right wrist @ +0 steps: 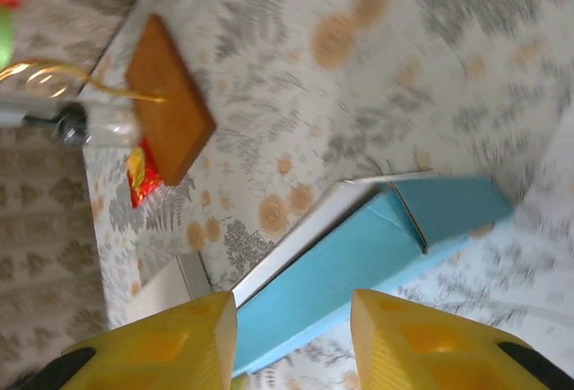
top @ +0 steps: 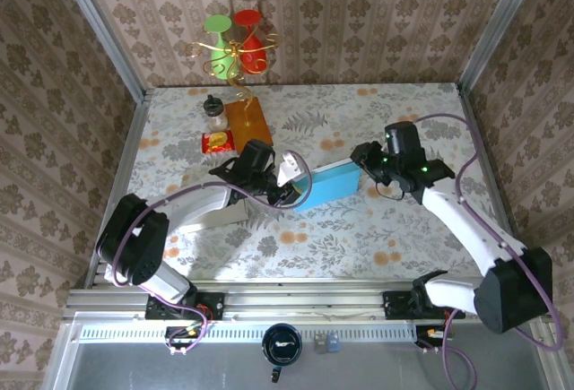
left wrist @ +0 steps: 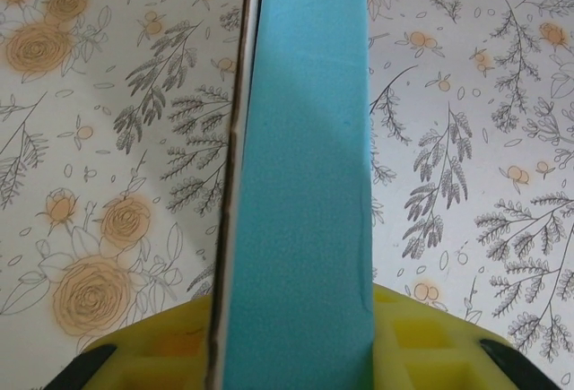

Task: Fold the paper box

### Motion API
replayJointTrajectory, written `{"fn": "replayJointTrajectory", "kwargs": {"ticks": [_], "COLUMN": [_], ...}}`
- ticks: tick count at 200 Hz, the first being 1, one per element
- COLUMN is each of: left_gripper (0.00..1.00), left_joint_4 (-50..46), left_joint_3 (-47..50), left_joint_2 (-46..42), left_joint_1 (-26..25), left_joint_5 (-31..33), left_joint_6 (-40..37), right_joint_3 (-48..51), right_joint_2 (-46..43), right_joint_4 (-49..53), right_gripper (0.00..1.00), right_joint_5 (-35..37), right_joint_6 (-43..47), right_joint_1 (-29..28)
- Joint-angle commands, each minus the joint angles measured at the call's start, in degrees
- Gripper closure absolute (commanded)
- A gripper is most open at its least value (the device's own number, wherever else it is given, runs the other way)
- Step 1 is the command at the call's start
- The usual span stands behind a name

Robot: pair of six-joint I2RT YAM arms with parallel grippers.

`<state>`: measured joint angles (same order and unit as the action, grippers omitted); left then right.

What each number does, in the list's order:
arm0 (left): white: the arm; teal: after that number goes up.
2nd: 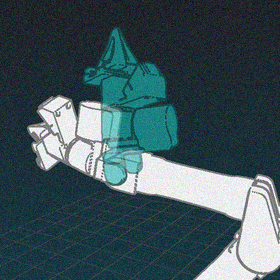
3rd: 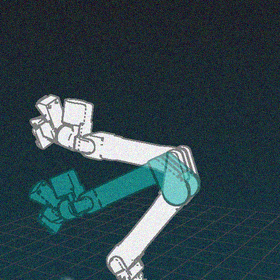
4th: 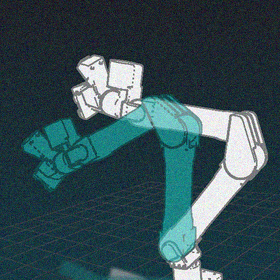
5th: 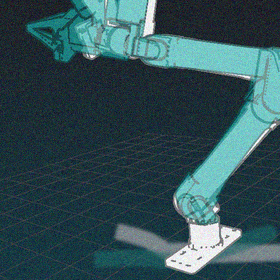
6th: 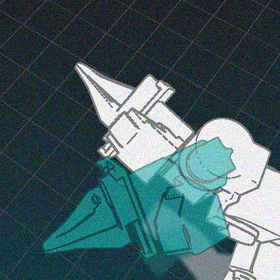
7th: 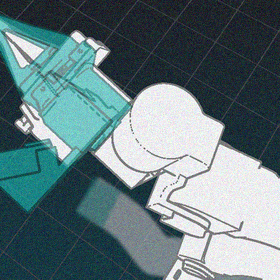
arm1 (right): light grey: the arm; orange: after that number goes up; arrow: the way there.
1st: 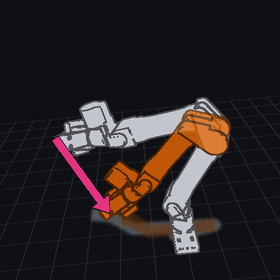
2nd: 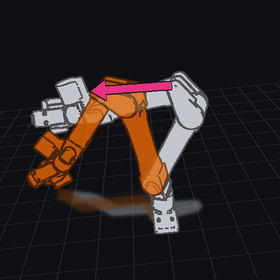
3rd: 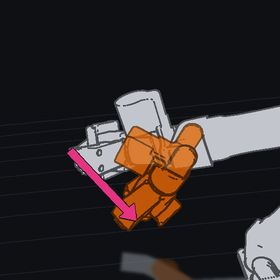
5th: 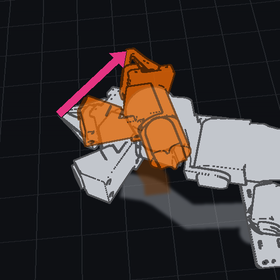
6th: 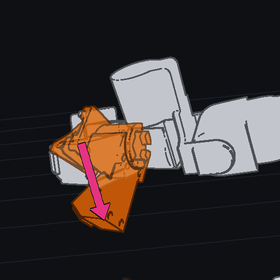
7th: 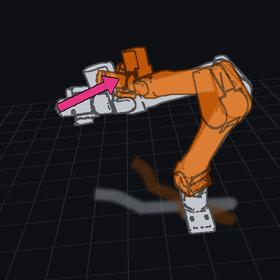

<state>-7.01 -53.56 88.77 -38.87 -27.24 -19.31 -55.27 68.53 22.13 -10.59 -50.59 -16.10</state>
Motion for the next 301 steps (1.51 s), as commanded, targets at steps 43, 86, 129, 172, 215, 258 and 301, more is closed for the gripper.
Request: {"fn": "replayJointTrajectory", "kwargs": {"ticks": [43, 86, 129, 172, 215, 258, 301], "left_gripper": [0.78, 0.79, 0.79, 0.79, 0.79, 0.79, 0.79], "left_joint_4": [-12.7, -20.5, -20.1, -19.2, -19.2, -18.2, -18.1], "left_joint_3": [-2.6, -4.7, -5.0, -4.9, -5.0, -4.4, -4.5], "left_joint_2": [-3.0, -1.3, -1.2, -0.7, -0.6, -0.5, -0.5], "left_joint_1": [6.1, 8.0, 8.9, 8.9, 8.9, 8.8, 8.8], "left_joint_5": [-12.0, -14.6, -15.0, -15.4, -15.2, -15.0, -14.9], "left_joint_6": [-12.0, -17.2, -16.9, -16.5, -16.3, -15.6, -15.2], "right_joint_3": [-4.2, -10.9, -14.1, -12.6, -11.2, -12.6, -13.6], "right_joint_2": [0.4, 9.6, 14.8, 15.7, 15.4, 16.1, 16.6], "right_joint_4": [7.7, 13.8, 19.8, 20.3, 19.3, 19.3, 20.4], "right_gripper": [0.62, 0.62, 0.56, 0.55, 0.58, 0.69, 0.76], "right_joint_5": [-18.0, -25.6, -19.2, -16.9, -13.9, -14.2, -12.2], "right_joint_6": [39.7, 47.5, 52.9, 54.2, 54.0, 53.9, 54.4], "right_joint_1": [10.2, 8.7, 4.3, 3.1, 2.8, 1.7, 1.0]}}
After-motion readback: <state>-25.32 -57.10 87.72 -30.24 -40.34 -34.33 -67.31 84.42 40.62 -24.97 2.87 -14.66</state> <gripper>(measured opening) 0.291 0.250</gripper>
